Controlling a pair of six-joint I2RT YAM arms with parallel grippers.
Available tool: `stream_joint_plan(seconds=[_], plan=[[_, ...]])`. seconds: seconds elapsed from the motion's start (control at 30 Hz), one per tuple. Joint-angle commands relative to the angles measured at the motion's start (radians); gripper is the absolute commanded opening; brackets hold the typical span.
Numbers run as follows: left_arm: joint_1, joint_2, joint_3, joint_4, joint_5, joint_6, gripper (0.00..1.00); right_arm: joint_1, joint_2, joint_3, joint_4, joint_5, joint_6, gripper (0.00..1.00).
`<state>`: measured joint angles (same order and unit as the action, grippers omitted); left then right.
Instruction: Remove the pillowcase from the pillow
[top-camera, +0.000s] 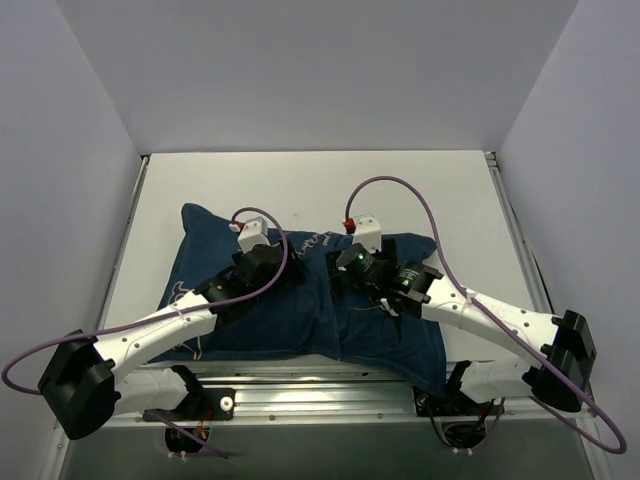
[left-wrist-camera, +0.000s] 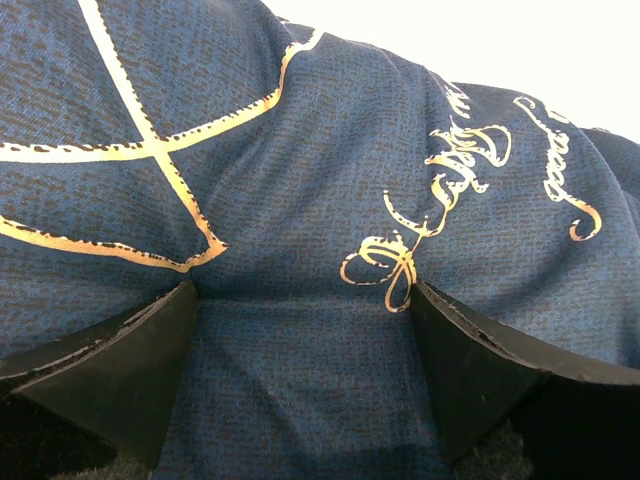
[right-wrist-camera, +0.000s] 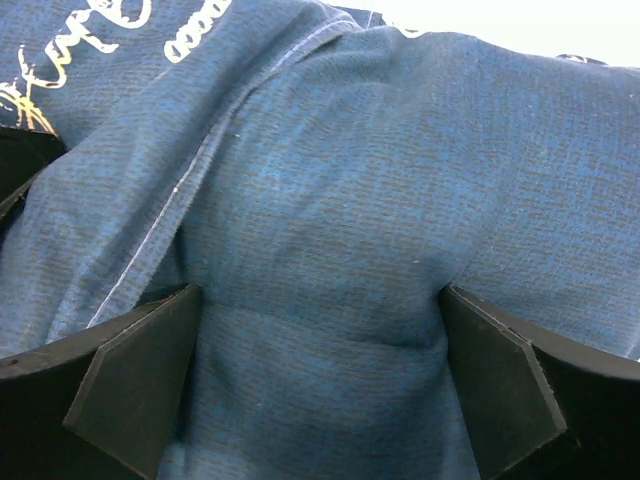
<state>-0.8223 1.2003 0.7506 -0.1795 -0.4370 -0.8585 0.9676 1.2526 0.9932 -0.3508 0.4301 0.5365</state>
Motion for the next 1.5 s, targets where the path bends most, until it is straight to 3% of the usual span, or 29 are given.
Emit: stream_joint_plan(seconds=[0.0, 0.3, 0.6, 0.93, 1.17, 1.47], plan=[[-0.006, 0.025, -0.053, -0.092, 0.106, -0.054, 0.97, 0.080, 0.065, 0.080, 0.001, 0.039, 0.072, 1.00], [-0.006, 0.028, -0.054, -0.094, 0.104, -0.053, 0.97, 0.181, 0.151, 0.226, -0.086, 0.157, 0.102, 1.00], [-0.006, 0.008, -0.071, -0.098, 0.098, -0.056, 0.97, 0.184, 0.146, 0.196, -0.080, 0.179, 0.114, 0.98], [-0.006, -0.011, -0.083, -0.117, 0.080, -0.056, 0.97, 0.169, 0.136, 0.128, -0.165, 0.279, 0.167, 0.84], [0.011, -0.015, -0.106, -0.123, 0.075, -0.062, 0.97, 0.123, 0.090, 0.085, -0.258, 0.352, 0.214, 0.83], [0.069, -0.047, -0.169, -0.129, 0.086, -0.099, 0.97, -0.108, -0.030, 0.010, -0.335, 0.380, 0.224, 0.83]])
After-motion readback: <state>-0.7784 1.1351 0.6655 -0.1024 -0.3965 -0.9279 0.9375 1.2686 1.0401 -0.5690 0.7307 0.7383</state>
